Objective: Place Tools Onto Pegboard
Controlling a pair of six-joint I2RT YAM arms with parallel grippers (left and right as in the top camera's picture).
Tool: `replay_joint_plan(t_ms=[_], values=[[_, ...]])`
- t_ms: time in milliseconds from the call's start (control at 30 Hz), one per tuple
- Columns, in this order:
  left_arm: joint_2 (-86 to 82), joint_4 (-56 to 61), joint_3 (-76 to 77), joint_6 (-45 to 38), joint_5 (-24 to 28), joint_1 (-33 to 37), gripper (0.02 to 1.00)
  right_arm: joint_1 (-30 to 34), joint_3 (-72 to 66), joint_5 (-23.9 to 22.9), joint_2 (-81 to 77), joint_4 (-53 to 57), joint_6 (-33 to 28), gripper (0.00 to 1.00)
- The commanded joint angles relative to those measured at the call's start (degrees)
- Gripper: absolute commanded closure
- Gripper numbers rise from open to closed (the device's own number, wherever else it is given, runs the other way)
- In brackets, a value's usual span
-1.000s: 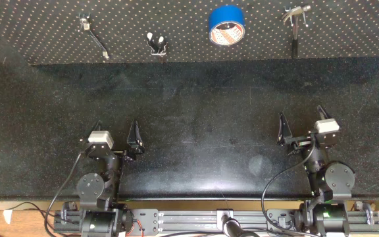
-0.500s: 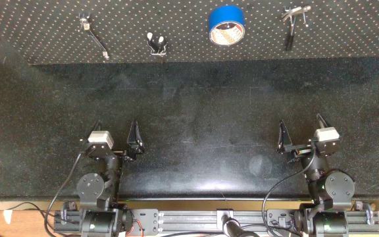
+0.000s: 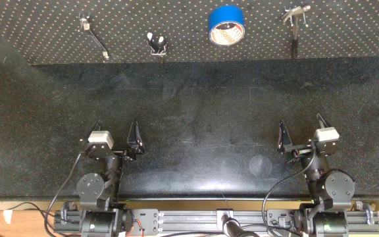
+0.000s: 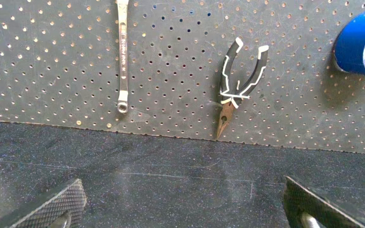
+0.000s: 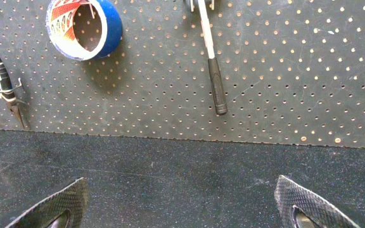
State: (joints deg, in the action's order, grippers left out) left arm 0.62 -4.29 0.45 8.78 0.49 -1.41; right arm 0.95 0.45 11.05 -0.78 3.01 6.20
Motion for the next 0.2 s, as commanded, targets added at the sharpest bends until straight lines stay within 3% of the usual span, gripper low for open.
replay_joint_plan(t_ms=[33, 200], values=[[-0.4, -0.4, -0.1, -0.7, 0.6, -0.2, 0.025, -0.1, -0.2, -0.3, 0.7, 0.2, 0.6, 0.036], [-0.4, -0.4, -0.1, -0.7, 0.6, -0.2, 0.023, -0.1, -0.2, -0.3, 0.7, 0.2, 0.6, 0.036]])
